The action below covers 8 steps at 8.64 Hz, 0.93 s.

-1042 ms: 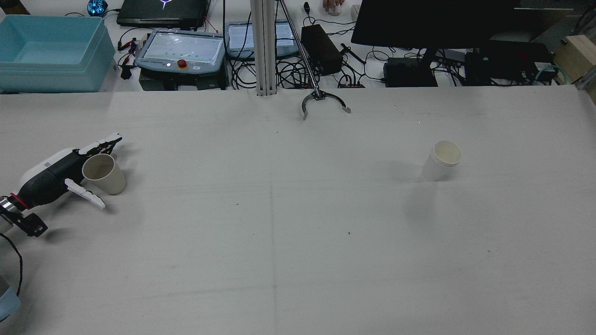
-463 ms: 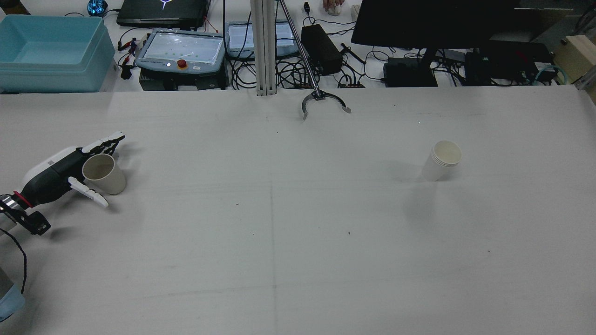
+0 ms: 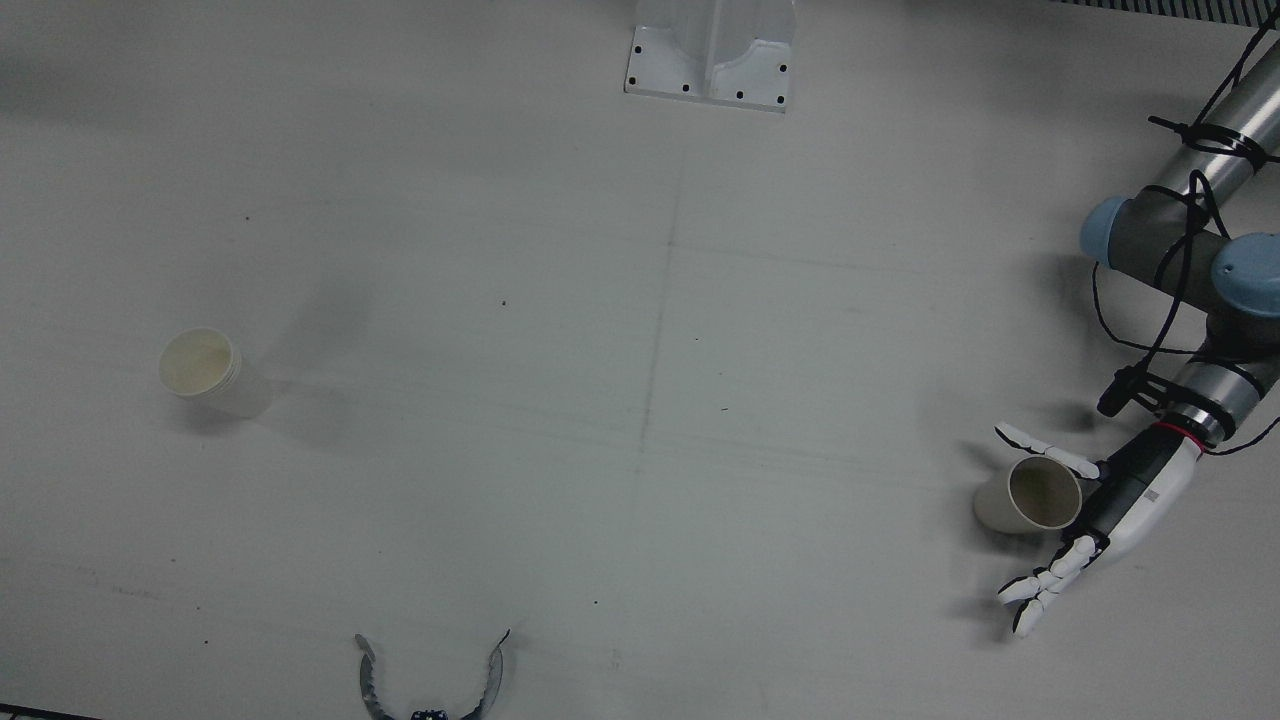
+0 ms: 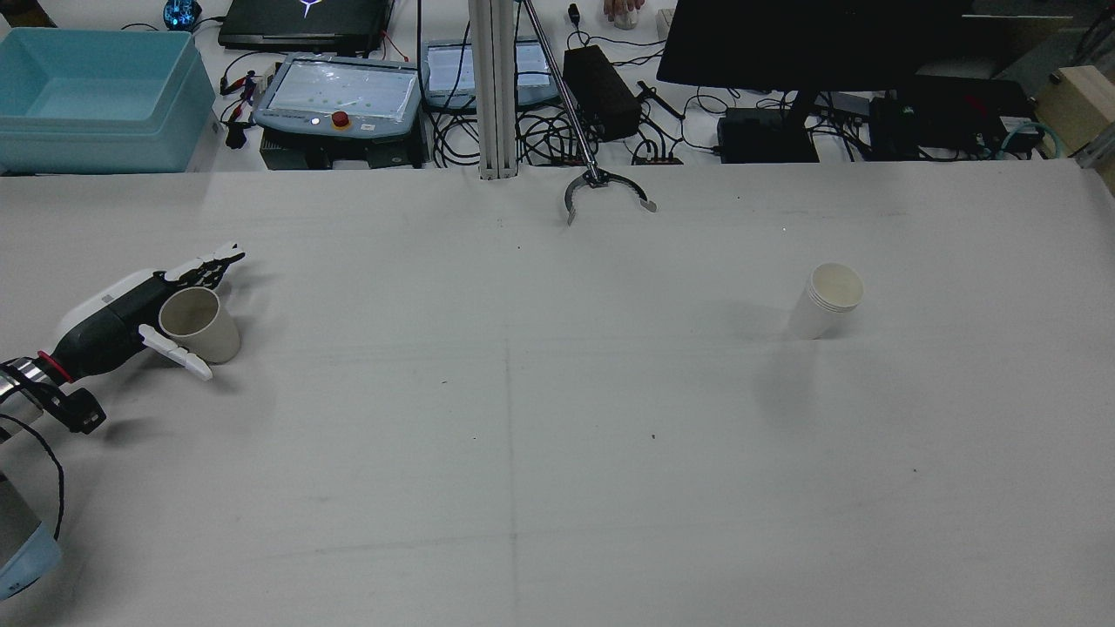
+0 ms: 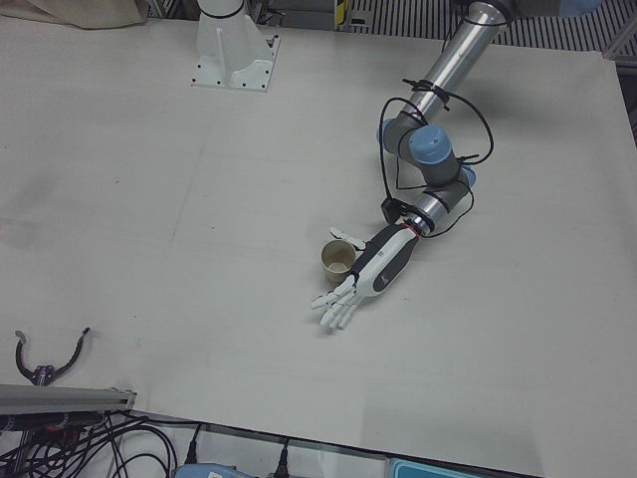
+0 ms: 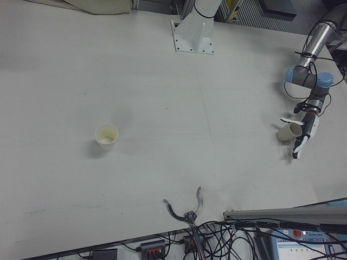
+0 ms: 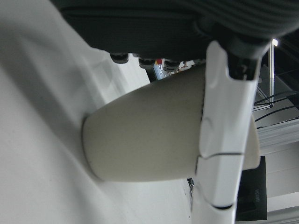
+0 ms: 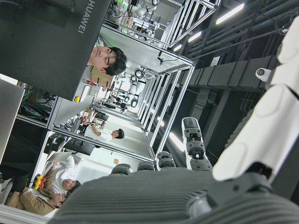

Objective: Pour water
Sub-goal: 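Close the left hand fingers around the beige paper cup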

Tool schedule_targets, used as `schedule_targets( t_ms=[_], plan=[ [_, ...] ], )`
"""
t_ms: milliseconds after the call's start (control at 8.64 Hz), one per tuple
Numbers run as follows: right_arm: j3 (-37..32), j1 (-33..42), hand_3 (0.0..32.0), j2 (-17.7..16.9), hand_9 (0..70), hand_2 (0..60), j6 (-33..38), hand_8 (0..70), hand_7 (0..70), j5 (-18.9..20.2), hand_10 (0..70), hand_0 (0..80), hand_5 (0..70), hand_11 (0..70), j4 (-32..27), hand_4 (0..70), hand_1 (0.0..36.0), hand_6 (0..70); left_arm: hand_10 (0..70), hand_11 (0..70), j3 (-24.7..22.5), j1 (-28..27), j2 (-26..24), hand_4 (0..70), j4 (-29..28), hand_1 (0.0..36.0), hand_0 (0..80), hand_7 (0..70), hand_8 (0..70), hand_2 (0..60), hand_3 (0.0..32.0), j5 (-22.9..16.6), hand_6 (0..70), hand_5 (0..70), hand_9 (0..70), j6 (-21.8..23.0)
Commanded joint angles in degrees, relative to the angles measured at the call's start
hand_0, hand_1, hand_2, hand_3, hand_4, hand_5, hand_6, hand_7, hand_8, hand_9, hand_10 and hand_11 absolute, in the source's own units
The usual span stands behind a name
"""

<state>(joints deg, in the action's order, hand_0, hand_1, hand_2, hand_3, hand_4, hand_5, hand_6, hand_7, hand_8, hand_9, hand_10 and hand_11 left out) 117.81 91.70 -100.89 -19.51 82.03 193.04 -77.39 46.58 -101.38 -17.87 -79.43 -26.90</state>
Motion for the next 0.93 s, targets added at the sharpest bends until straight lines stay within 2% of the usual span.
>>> schedule_targets(
  t_ms=[0, 116, 231, 347, 463, 579, 694, 810],
  plan=[
    [-0.73, 0.24, 0.0, 0.26, 0.1, 11.6, 0.26, 0.0, 7.7, -0.03, 0.0, 40.8, 14.2, 0.0, -0.47, 6.8, 9.1, 2.9, 0.0, 0.0, -0.31, 0.0, -0.13, 15.7, 1.08, 22.6, 70.6, 3.9, 2.2, 0.0, 0.0, -0.03, 0.1, 15.9, 0.0, 0.18],
    [-0.74, 0.24, 0.0, 0.26, 0.1, 11.6, 0.34, 0.0, 7.7, -0.03, 0.0, 40.7, 14.2, 0.0, -0.56, 6.8, 9.1, 2.9, 0.0, 0.0, -0.48, 0.0, -0.13, 26.1, 1.34, 22.3, 68.5, 3.8, 2.7, 0.0, 0.0, -0.03, 1.0, 25.8, 0.0, 0.18],
    [-0.74, 0.06, 0.0, 0.26, 0.1, 11.8, 0.35, 0.0, 7.7, -0.03, 0.0, 40.6, 14.2, 0.0, -0.47, 6.7, 9.1, 2.9, 0.0, 0.0, -0.75, 0.0, -0.13, 33.8, 2.04, 22.1, 63.7, 5.2, 3.1, 0.6, 0.0, -0.03, 2.3, 41.4, 0.6, 0.27],
    [-0.65, 0.15, 0.0, 0.26, 0.1, 11.8, 0.35, 0.0, 7.6, -0.03, 0.0, 40.7, 14.2, 0.0, -0.47, 6.6, 9.1, 2.9, 0.0, 1.9, -1.44, 0.09, -0.05, 41.9, 3.44, 24.1, 65.1, 7.5, 3.3, 8.6, 0.0, 0.06, 4.7, 50.8, 1.3, 0.18],
    [-0.65, 0.15, 0.0, 0.26, 0.1, 11.8, 0.35, 0.0, 7.7, -0.03, 0.0, 40.6, 14.2, 0.0, -0.47, 6.6, 9.1, 3.0, 0.6, 3.7, -1.71, 0.09, 0.04, 37.5, 3.8, 31.7, 80.0, 8.6, 3.7, 14.4, 0.0, 0.06, 5.5, 55.2, 1.8, 0.27],
    [-0.65, 0.32, 0.0, 0.26, 0.1, 11.9, 0.35, 0.0, 7.7, -0.03, 0.0, 40.6, 14.3, 0.0, -0.47, 6.6, 9.1, 2.9, 0.3, 3.8, -1.72, 0.09, 0.04, 31.9, 3.81, 34.2, 80.0, 9.3, 3.8, 7.6, 0.0, 0.15, 5.2, 56.5, 1.7, 0.18],
    [-0.56, 0.41, 0.0, 0.26, 0.1, 11.6, 0.43, 0.0, 7.6, -0.03, 0.0, 40.7, 14.3, 0.0, -0.47, 6.6, 9.1, 2.9, 0.0, 2.3, -1.72, 0.09, 0.13, 26.6, 3.81, 29.9, 80.0, 10.2, 3.2, 0.0, 0.0, 0.06, 4.5, 55.1, 0.9, 0.27],
    [-0.47, 0.5, 0.0, 0.26, 0.1, 11.8, 0.43, 0.0, 7.5, -0.03, 0.0, 40.7, 14.3, 0.0, -0.47, 6.5, 9.2, 2.8, 0.0, 1.7, -1.63, 0.09, 0.39, 25.6, 3.81, 27.5, 80.0, 9.4, 2.7, 0.0, 0.0, 0.06, 4.0, 53.7, 0.4, 0.27]
  ],
)
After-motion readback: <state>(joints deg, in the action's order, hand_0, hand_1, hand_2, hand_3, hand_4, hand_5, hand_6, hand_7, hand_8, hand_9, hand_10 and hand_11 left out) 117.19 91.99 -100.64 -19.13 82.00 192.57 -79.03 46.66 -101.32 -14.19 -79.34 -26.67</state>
